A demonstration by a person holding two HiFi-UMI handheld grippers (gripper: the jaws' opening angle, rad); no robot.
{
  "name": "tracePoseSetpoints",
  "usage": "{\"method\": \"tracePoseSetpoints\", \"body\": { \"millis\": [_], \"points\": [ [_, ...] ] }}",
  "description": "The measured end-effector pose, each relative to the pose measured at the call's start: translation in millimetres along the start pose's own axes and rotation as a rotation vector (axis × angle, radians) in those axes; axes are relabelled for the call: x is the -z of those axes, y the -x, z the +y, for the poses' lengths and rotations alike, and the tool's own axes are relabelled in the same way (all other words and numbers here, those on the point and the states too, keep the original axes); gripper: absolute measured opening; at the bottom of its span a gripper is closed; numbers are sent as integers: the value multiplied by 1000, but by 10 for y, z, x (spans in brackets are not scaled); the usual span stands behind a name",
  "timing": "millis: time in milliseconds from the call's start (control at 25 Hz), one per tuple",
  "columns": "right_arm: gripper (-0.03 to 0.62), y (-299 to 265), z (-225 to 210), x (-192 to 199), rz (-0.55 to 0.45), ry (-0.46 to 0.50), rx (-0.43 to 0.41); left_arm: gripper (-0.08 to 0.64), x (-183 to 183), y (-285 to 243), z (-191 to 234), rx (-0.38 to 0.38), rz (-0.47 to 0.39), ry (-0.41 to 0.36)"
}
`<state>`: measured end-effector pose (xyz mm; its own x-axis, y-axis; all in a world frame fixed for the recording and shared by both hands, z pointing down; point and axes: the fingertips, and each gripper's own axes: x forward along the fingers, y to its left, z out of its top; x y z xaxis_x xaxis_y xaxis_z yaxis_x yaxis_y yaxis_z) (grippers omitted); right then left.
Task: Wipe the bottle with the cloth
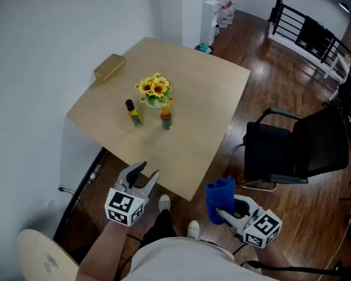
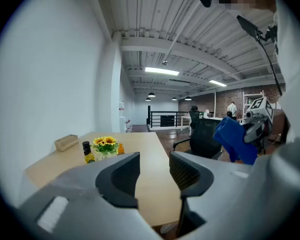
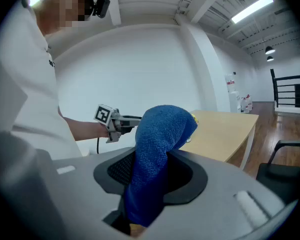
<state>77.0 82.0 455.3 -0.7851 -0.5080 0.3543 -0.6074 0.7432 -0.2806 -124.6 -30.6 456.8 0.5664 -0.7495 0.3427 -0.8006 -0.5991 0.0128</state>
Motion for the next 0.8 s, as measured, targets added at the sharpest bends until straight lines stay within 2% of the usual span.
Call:
{"method": "tracePoseSetpoints", "body": {
  "millis": [200, 320, 480, 600, 800],
  "points": [
    [158, -362, -252, -350, -22, -16, 88, 219, 43, -760, 833, -26, 24, 12],
    [158, -509, -385, -519, -18, -33, 158, 219, 62, -1220, 1160, -3, 36, 19],
    [158, -736, -511, -613, -7, -49, 222, 234, 190, -1829, 1522, 18, 72, 6],
    [158, -823, -590, -651, 9, -69, 246, 247, 303, -2224, 1762, 13, 110, 36],
    [158, -772, -889, -668, 75, -52, 261, 247, 366, -2712, 1872, 2, 122, 51]
  ]
}}
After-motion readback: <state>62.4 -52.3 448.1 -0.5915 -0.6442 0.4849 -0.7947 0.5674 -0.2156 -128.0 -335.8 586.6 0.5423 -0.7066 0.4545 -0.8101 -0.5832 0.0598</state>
